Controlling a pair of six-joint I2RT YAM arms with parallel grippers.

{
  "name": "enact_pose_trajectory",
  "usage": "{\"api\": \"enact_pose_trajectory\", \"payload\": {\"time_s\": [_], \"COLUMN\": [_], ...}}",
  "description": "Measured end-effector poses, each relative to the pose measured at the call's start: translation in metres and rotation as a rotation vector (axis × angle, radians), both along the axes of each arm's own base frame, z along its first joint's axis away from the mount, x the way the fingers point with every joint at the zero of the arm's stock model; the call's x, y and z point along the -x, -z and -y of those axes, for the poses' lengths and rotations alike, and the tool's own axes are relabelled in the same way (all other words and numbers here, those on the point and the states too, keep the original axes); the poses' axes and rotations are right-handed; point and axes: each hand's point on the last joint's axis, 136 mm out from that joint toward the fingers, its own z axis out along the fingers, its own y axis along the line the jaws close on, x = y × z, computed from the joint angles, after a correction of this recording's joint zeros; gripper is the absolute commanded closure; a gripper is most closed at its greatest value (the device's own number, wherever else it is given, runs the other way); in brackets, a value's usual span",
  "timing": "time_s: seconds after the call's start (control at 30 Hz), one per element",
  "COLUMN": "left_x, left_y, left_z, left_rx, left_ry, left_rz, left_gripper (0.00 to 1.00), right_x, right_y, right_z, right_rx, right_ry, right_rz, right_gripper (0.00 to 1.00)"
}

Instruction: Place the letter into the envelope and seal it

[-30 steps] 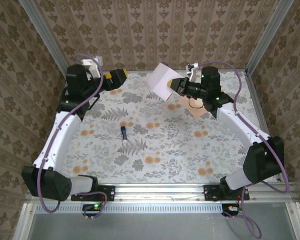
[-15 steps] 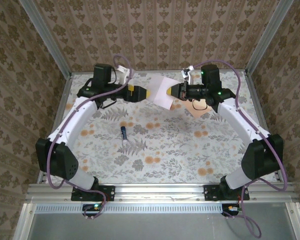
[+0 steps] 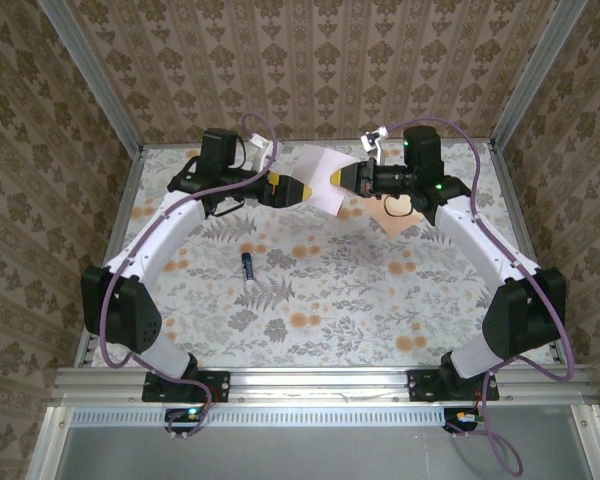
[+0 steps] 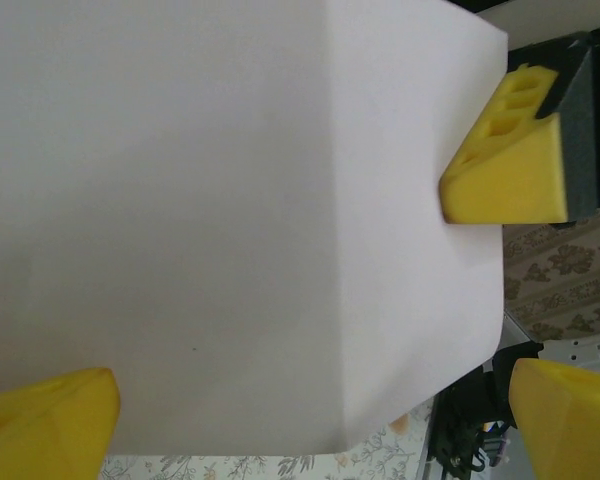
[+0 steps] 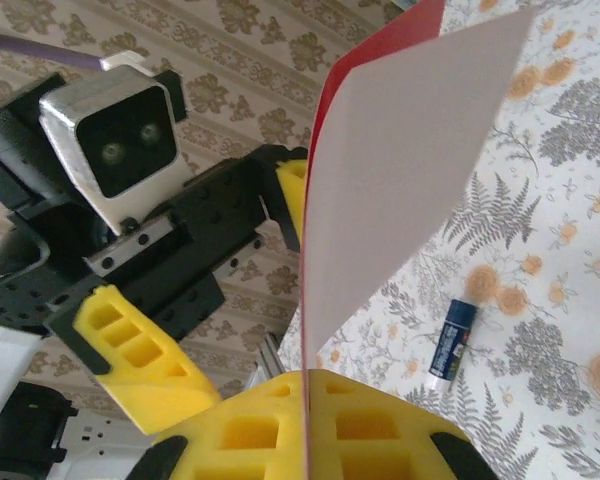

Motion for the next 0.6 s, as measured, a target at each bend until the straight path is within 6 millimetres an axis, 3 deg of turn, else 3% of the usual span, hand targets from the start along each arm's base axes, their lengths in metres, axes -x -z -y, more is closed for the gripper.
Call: {"api": "enact_pose_trajectory", "payload": {"time_s": [0.2,0.6], "left_x": [-0.006,0.006], "left_y": [0.004,-0.015], "left_z": [0.006,0.021], "left_rx": [0.022,0.124], "left_ry": [0.021,0.119], "left_rz": [-0.001,0.001], "left_gripper": [0.00,0.00], "right_x": [0.001,-0.006], "right_y": [-0.002,0.009], "right_z": [-0.004,-0.010], "right_rx": [-0.019,-0.037], "right_ry": [-0.016,-0.020], "right_rz": [0.005,-0.020], "right_gripper": [1.00,1.00]}}
